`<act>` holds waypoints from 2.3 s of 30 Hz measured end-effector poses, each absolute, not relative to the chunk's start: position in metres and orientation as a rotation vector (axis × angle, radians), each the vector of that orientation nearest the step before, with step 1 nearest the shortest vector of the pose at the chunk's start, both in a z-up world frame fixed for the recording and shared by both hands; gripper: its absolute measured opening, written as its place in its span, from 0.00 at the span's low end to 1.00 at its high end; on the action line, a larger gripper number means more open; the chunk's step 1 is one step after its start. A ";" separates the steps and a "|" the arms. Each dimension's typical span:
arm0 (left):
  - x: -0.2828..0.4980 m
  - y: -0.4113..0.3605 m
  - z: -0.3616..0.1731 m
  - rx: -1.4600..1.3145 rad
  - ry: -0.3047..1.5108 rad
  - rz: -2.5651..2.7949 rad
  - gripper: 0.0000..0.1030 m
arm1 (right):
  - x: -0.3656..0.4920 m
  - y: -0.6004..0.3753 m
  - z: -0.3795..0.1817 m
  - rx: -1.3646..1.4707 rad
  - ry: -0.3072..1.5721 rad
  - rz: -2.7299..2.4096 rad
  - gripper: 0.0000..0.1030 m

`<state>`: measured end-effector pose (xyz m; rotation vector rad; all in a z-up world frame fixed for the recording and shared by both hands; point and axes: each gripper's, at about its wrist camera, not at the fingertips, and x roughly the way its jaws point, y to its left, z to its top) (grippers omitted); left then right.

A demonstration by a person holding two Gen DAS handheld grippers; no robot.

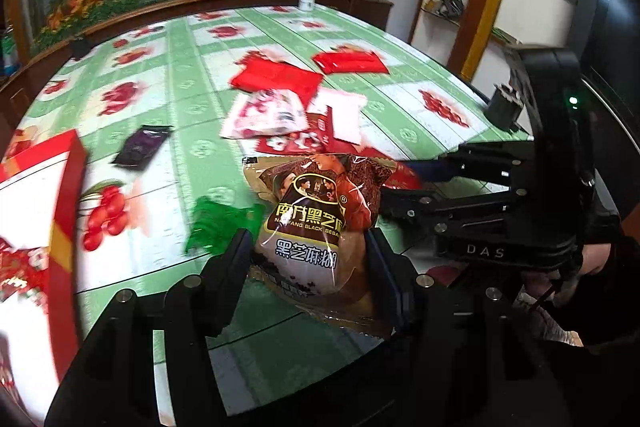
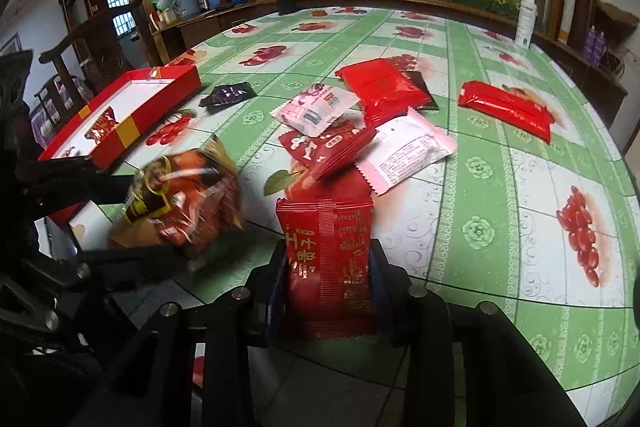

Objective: Organize snacks
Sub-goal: 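Move both grippers over the white tray and open them to release the snacks, then grasp the green packet with the left gripper while the right gripper grasps a red white-flower packet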

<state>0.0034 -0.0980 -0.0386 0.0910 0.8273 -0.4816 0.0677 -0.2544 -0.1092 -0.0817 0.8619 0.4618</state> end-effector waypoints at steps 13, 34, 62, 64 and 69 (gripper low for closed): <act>-0.024 -0.001 0.000 -0.047 0.723 -0.228 0.55 | 0.092 -0.167 -0.071 0.025 0.889 0.718 0.36; -0.037 0.113 -0.001 -0.144 0.701 0.227 0.70 | 0.113 -0.039 -0.038 0.042 0.833 0.904 0.44; 0.051 -0.074 -0.038 0.126 0.947 -0.218 0.72 | 0.136 -0.252 -0.097 0.046 0.912 0.417 0.50; 0.053 -0.076 -0.042 0.122 0.959 -0.216 0.72 | 0.135 -0.245 -0.094 0.015 0.893 0.410 0.50; 0.052 -0.070 -0.048 0.075 0.975 -0.235 0.72 | 0.137 -0.233 -0.089 -0.043 0.859 0.419 0.54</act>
